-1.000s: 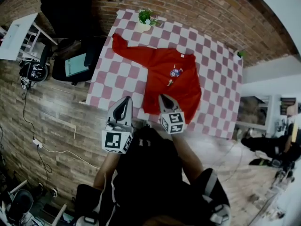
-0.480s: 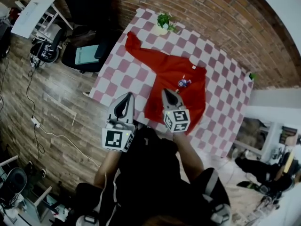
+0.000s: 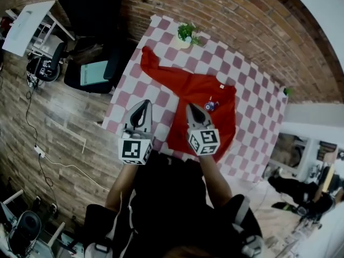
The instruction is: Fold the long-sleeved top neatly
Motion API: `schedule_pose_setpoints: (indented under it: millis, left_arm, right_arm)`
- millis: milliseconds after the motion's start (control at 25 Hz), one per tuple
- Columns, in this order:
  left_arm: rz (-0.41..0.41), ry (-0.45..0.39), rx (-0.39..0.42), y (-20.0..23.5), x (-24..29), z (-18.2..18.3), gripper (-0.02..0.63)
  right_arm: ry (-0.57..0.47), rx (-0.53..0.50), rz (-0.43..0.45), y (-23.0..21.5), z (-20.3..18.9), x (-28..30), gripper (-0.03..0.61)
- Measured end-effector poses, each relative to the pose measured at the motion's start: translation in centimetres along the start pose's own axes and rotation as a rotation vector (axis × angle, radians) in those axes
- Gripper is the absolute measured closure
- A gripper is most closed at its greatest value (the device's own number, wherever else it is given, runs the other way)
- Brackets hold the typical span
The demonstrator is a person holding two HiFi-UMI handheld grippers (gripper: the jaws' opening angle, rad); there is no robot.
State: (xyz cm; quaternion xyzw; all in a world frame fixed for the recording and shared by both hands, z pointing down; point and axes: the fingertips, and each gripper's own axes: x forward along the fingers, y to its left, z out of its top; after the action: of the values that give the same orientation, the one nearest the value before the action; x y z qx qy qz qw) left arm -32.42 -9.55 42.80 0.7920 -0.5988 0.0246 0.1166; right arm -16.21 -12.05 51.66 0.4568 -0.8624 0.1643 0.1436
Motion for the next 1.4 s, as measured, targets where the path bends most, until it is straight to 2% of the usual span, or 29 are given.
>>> schedule_pose_setpoints:
  millis: [200,360,400,480,800,1200,1400]
  left_arm:
    - [0.002,-0.002,0.018,4.4,5.7,-0.9,0.606]
    - [0.029,0.077,0.011,8.0,10.4,-3.9,0.604]
    - [0.034,0.102,0.009,8.8,11.6,-5.0,0.593]
    - [0.034,0.148,0.007,10.0,13.8,-7.1,0.525]
    - [0.073,0.301,0.019,15.0,21.7,-14.5,0.410]
    - [0.082,0.476,-0.033,18.3,28.7,-21.2,0.382]
    - [0.093,0.509,-0.027,19.5,30.1,-22.9,0.387]
  right_arm:
    - [-0.015,-0.028,-0.042,-0.3,2.3,2.1,0.571]
    - [-0.008,-0.010,-0.076,-0.7,3.0,3.5,0.571]
    - [-0.007,-0.004,-0.083,-0.8,3.1,3.7,0.571]
    - [-0.002,0.011,-0.099,-1.1,3.1,4.2,0.571]
    - [0.005,0.036,-0.126,-1.1,3.5,6.8,0.571]
    - [0.049,0.070,-0.173,-0.6,1.8,8.1,0.571]
    - [0.063,0.086,-0.201,-0.8,1.3,8.0,0.571]
